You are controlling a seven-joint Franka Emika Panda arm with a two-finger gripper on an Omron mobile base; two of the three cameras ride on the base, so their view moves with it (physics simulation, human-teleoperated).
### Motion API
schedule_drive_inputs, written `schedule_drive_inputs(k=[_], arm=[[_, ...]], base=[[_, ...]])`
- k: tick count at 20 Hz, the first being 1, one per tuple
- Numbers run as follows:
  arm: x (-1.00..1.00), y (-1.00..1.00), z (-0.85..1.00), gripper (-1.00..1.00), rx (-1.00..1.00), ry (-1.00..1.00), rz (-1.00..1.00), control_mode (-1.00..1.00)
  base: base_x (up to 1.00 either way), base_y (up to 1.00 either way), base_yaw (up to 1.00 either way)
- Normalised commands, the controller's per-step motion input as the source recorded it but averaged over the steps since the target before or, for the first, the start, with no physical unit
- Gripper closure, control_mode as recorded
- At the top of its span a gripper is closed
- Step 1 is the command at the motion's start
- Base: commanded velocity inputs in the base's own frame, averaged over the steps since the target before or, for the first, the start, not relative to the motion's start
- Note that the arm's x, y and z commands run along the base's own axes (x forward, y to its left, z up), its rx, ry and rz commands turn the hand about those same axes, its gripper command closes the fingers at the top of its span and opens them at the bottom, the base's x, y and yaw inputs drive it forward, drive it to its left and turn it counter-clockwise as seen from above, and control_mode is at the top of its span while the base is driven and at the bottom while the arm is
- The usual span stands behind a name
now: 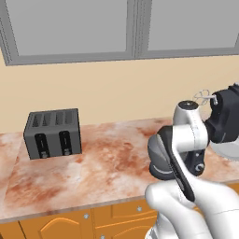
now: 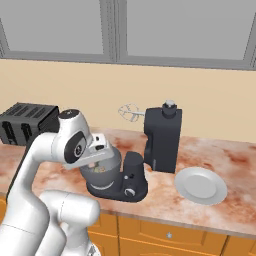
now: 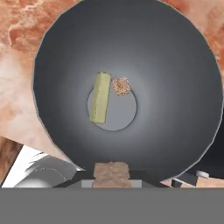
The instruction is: Add butter and sugar cubes to the stand mixer bowl and then turn on the stand mixer to begin making frosting.
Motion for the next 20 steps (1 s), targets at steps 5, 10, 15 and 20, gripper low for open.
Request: schedule_drive_inputs(k=[5, 10, 15, 20], arm=[[0.21, -0.02, -0.24, 1.00, 0.00, 0.06, -0.09, -1.00], [0.41, 0.00, -0.05, 1.00, 0.00, 0.09, -0.09, -1.00], [0.47, 0.00, 0.00, 1.00, 0.00, 0.10, -0.07, -1.00], [0.38, 0.00, -0.21, 1.00, 0.00, 0.11, -0.04, -1.00]], base=[[0.00, 0.00, 0.00], [0.00, 0.00, 0.00], [0.00, 0.00, 0.00], [0.00, 0.00, 0.00]])
